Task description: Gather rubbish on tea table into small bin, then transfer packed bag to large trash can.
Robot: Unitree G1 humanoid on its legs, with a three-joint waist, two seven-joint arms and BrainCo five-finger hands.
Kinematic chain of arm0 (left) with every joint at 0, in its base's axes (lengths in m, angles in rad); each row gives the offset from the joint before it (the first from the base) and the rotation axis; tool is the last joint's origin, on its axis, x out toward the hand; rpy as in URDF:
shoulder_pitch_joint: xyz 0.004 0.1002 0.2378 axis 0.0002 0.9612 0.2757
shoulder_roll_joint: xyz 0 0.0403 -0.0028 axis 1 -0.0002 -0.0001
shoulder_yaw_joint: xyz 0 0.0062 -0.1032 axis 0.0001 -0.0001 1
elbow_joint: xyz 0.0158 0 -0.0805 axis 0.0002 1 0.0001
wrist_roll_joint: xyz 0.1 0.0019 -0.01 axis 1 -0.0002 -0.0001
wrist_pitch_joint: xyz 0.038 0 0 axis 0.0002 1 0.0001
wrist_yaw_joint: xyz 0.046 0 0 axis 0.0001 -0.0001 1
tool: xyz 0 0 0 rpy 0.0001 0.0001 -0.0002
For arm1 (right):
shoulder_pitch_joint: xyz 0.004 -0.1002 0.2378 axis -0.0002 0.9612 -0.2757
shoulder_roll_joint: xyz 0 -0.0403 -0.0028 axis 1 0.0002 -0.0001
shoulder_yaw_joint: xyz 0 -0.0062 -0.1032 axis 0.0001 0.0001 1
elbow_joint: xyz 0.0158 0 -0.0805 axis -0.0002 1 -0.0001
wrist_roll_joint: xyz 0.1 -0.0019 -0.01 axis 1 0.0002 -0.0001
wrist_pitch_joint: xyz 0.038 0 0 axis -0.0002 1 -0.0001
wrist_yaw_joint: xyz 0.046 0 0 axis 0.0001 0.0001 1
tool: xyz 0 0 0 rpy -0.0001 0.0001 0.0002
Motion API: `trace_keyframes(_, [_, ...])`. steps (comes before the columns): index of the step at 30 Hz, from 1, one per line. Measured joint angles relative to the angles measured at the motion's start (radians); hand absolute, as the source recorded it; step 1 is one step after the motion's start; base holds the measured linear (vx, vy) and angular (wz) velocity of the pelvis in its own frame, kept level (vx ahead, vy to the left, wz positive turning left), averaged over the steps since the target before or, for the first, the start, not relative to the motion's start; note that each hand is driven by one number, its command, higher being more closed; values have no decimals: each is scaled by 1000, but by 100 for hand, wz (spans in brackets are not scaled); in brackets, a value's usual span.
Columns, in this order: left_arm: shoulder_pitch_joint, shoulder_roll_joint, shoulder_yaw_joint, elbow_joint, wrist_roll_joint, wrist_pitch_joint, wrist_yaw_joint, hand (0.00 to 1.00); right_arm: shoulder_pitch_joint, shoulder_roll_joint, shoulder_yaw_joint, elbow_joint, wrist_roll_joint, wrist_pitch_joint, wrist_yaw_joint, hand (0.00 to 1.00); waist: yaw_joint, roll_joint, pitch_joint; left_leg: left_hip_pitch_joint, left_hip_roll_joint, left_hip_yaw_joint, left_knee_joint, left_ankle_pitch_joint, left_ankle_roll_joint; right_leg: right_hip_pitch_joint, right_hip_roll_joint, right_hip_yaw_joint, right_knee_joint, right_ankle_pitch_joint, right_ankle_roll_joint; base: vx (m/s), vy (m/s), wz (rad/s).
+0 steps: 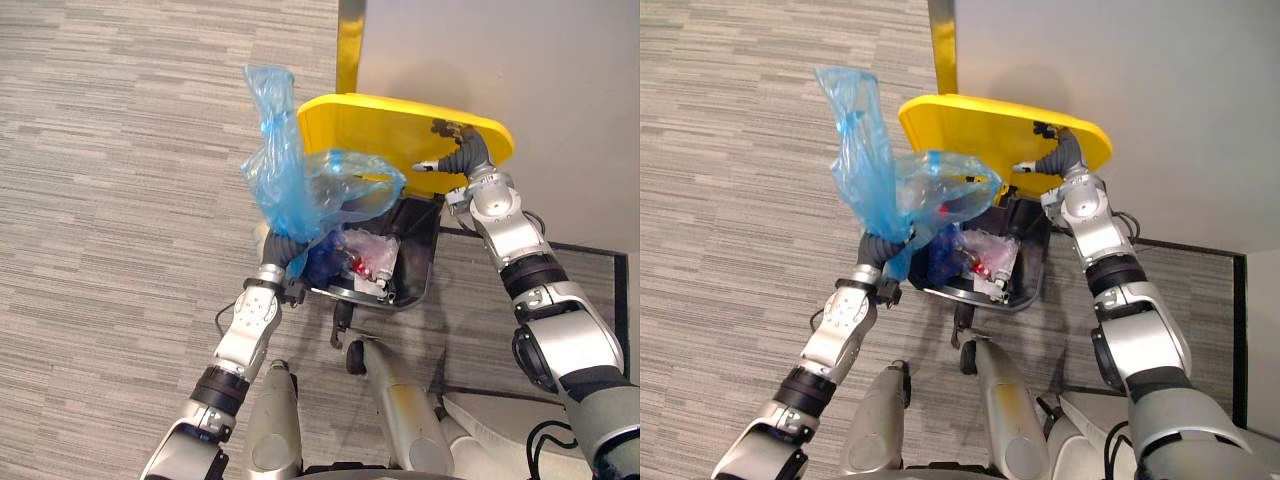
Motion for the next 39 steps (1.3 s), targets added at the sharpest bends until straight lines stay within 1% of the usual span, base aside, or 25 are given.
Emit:
trace_keyframes(4, [-72,-10,-66,0,0,0,1,100,-14,1,27,-10,0,0,0,0,-11,-1,4,6,1,3,12,-1,3,-2,9,-2,0,0,0,-5,-40,-6])
trace_keyframes(5, [-100,-24,-80,1,1,0,1,100,-22,7,39,-11,-2,0,0,0,-25,-2,6,6,2,6,11,-3,5,-4,11,-1,0,0,0,8,-31,-6])
trace_keyframes(9, [-168,-54,-90,9,2,0,5,100,-54,8,40,-11,-8,0,0,0,-32,-2,16,-2,3,29,7,-6,2,-27,14,19,12,0,0,-22,-22,-19])
trace_keyframes(12, [-250,-63,-107,96,4,2,8,100,-77,8,48,-36,-8,0,0,0,-38,-8,35,-11,14,48,5,-6,2,-36,16,22,13,2,2,-34,-35,-16])
trace_keyframes(14, [-291,-67,-114,151,10,5,11,100,-101,8,73,-50,-8,0,0,0,-59,-14,51,-11,16,53,10,-6,2,-44,17,21,13,2,2,-25,-60,-4])
trace_keyframes(15, [-326,-74,-118,202,27,9,22,100,-126,8,82,-50,-9,0,0,0,-62,-15,52,-24,16,60,17,-6,2,-59,17,21,13,2,2,-16,-51,-9])
trace_keyframes(16, [-331,-75,-119,209,29,10,24,100,-129,8,83,-50,-9,0,0,0,-62,-16,52,-26,16,61,18,-7,2,-61,17,21,13,2,2,-12,-51,-22])
trace_keyframes(17, [-364,-81,-128,261,42,15,27,100,-138,8,85,-54,-9,-1,0,0,-62,-21,57,-29,16,63,19,-7,2,-69,17,21,15,2,2,-8,-40,-17])
trace_keyframes(19, [-395,-94,-146,324,46,27,28,100,-138,8,90,-69,-9,-1,0,0,-73,-24,63,-32,16,65,19,-7,3,-73,17,19,15,2,2,-11,-51,-10])
trace_keyframes(20, [-409,-102,-158,363,61,34,26,100,-138,8,107,-84,-9,-1,-1,0,-83,-24,67,-33,17,71,17,-7,2,-77,17,19,15,2,2,-18,-51,-5])
trace_keyframes(23, [-435,-143,-165,430,85,49,26,100,-138,9,117,-126,-11,-5,-3,0,-83,-26,68,-58,20,93,14,-6,2,-107,16,23,17,3,3,-24,-57,-17])
trace_keyframes(24, [-435,-157,-165,448,92,50,27,100,-138,16,121,-132,-19,-6,-7,0,-84,-28,69,-65,22,104,6,-6,3,-115,17,22,15,4,6,-24,-58,-23])
trace_keyframes(25, [-437,-163,-166,460,95,50,27,100,-138,18,125,-133,-20,-6,-11,0,-83,-30,70,-65,26,108,0,-6,2,-118,17,22,16,2,19,-8,-86,-19])
trace_keyframes(26, [-441,-172,-162,480,108,51,29,100,-136,25,125,-147,-32,-4,-17,0,-70,-25,72,-70,53,118,-24,-3,-3,-161,12,30,95,-27,76,21,-98,24])
trace_keyframes(27, [-447,-182,-160,494,119,51,28,100,-132,22,124,-165,-42,-4,-21,0,-98,-32,74,-81,48,126,-4,5,-29,-184,11,177,182,41,-36,66,-168,56])
trace_keyframes(28, [-451,-191,-155,499,125,51,29,100,-137,25,125,-167,-49,-5,-22,0,-107,-34,76,-101,51,129,14,8,-47,-187,18,181,171,15,-64,66,-141,54])
trace_keyframes(29, [-453,-197,-148,509,133,51,33,100,-136,33,125,-170,-53,-5,-22,0,-90,-34,76,-102,63,132,19,9,-47,-193,25,174,157,23,-61,96,-156,16])
trace_keyframes(30, [-457,-199,-143,524,143,52,41,100,-134,43,126,-170,-67,-5,-23,0,-82,-34,76,-96,71,138,18,6,-50,-198,34,170,148,28,-64,69,-103,2])
trace_keyframes(31, [-457,-198,-126,544,162,59,49,100,-128,57,128,-170,-93,-4,-23,0,-82,-34,76,-96,76,142,15,-1,-59,-199,34,154,135,36,-67,70,-93,19])
trace_keyframes(32, [-452,-198,-112,556,179,67,50,100,-126,61,133,-170,-116,-3,-26,0,-75,-34,76,-93,83,142,5,-1,-60,-198,34,148,126,44,-78,22,-59,22])
trace_keyframes(33, [-449,-198,-104,564,186,69,51,100,-126,63,137,-170,-130,-3,-33,0,-71,-34,76,-93,86,144,5,-1,-60,-196,34,148,119,47,-78,-10,-42,7])
trace_keyframes(34, [-442,-197,-84,582,207,71,54,100,-126,66,152,-170,-163,-3,-46,0,-59,-34,76,-89,85,147,7,-1,-60,-193,35,147,111,50,-74,-33,-25,3])
trace_keyframes(36, [-427,-197,-57,586,230,72,71,100,-125,74,156,-170,-212,-4,-61,0,-56,-34,76,-92,86,148,8,-2,-58,-189,34,141,97,58,-62,-54,-1,7])
trace_keyframes(39, [-400,-198,-27,605,244,72,91,100,-119,80,167,-170,-281,-4,-62,0,-52,-34,76,-95,83,153,17,-1,-58,-181,23,139,83,68,-48,-62,32,3])
